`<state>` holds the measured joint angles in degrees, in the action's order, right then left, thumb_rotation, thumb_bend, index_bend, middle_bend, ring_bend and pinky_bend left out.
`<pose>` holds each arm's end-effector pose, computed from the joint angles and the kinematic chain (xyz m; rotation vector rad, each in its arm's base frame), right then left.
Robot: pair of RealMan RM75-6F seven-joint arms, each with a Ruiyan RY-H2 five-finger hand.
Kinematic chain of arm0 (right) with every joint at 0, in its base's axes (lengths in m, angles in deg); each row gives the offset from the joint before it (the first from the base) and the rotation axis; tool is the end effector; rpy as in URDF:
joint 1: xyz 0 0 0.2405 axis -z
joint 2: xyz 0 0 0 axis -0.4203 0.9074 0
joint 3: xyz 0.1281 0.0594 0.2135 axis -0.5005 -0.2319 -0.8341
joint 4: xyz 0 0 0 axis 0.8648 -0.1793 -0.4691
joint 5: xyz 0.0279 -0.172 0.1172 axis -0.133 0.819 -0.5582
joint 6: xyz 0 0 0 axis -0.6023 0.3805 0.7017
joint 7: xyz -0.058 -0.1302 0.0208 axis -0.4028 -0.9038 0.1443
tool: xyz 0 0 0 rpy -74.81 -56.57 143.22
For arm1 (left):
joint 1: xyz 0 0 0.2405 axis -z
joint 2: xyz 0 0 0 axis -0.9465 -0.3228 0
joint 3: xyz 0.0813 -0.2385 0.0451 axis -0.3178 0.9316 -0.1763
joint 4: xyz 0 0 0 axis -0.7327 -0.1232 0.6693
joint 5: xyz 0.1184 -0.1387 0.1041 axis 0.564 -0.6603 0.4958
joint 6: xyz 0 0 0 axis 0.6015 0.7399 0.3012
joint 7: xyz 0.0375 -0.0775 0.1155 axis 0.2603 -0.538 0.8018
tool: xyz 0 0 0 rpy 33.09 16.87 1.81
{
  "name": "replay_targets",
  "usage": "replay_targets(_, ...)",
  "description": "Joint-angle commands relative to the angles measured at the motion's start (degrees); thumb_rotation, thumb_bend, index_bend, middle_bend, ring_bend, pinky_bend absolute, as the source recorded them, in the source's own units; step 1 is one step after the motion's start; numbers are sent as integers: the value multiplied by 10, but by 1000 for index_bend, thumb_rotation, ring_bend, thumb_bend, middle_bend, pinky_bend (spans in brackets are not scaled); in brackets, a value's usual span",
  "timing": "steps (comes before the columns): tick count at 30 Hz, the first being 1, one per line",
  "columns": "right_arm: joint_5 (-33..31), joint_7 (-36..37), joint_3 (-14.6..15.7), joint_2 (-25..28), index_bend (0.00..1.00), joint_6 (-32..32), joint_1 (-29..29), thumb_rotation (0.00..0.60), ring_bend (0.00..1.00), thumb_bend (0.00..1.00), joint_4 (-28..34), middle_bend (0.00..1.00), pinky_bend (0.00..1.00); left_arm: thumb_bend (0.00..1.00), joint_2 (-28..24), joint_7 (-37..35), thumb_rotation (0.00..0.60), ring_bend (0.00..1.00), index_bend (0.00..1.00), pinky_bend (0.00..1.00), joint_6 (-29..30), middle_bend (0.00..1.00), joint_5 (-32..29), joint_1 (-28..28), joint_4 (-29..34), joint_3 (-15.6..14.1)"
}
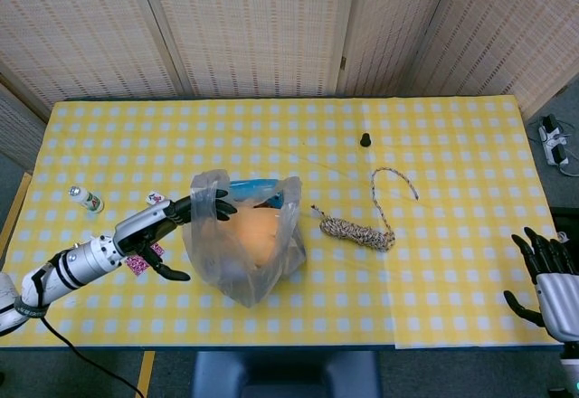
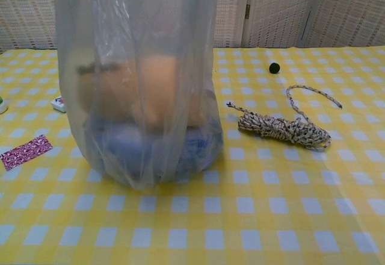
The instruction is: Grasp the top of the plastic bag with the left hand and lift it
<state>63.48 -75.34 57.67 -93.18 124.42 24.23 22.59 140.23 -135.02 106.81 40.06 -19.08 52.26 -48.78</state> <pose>-0.3298 -0.1490 0.1766 1.3857 -0.9540 0.8025 -0.1220 0.3319 0.1440 1.6053 1.7889 1.4496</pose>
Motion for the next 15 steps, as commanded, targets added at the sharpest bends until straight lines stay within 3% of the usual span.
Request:
replay_targets(1, 3, 1, 2, 0, 0, -4, -1, 600, 0, 328, 0, 0, 0, 80, 9, -25, 600, 102, 21, 184, 3, 193, 2, 10, 8, -1)
replay_targets(15, 8, 3, 4, 0, 0, -3, -2, 600, 0, 328, -2, 0, 0, 82, 32, -33, 600, 99, 14, 183, -31, 193, 2, 54, 30, -6)
